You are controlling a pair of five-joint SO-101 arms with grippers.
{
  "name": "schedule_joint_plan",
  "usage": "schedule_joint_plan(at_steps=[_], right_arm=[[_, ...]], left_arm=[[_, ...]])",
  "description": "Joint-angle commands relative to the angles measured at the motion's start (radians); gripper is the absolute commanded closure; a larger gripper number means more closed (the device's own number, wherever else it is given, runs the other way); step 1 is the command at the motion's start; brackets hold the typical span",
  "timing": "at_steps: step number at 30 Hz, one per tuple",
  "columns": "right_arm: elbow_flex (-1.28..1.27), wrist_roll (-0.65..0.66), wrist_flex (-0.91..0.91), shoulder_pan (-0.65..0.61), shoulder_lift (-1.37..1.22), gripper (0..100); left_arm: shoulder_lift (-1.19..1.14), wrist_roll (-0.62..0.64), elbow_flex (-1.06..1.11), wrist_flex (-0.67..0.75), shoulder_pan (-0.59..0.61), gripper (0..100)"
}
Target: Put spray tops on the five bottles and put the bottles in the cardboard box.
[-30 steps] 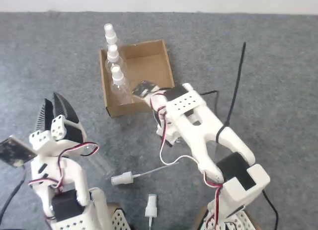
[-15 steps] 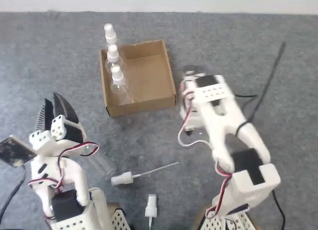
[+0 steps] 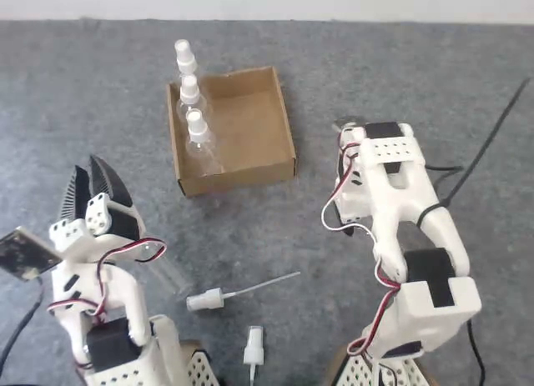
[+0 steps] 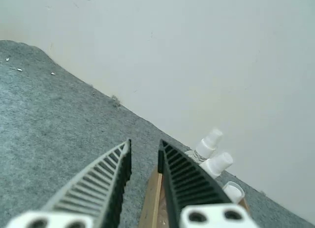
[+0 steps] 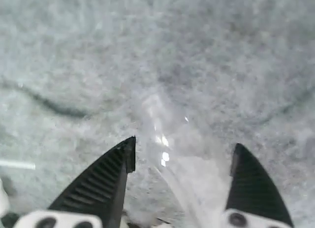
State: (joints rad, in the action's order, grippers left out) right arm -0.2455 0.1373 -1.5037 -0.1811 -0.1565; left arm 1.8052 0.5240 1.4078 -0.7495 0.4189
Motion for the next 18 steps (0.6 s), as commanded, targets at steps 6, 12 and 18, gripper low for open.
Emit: schedule_joint_plan(at_steps=[6,12,18], right_arm=[[0.057,0.33,-0.021,-0.028,0.015,75.5],[0.055,0.479,-0.022,-0.028,0.013,75.6],[0.0,0.535,-0.012,-0.028,0.007,75.6]], left_arm=[[0.014,-0.008,-0.004,0.028,0.002,92],[0.014,-0.008,-0.004,0.031,0.002,92],[0.014,-0.008,-0.004,0.031,0.002,92]])
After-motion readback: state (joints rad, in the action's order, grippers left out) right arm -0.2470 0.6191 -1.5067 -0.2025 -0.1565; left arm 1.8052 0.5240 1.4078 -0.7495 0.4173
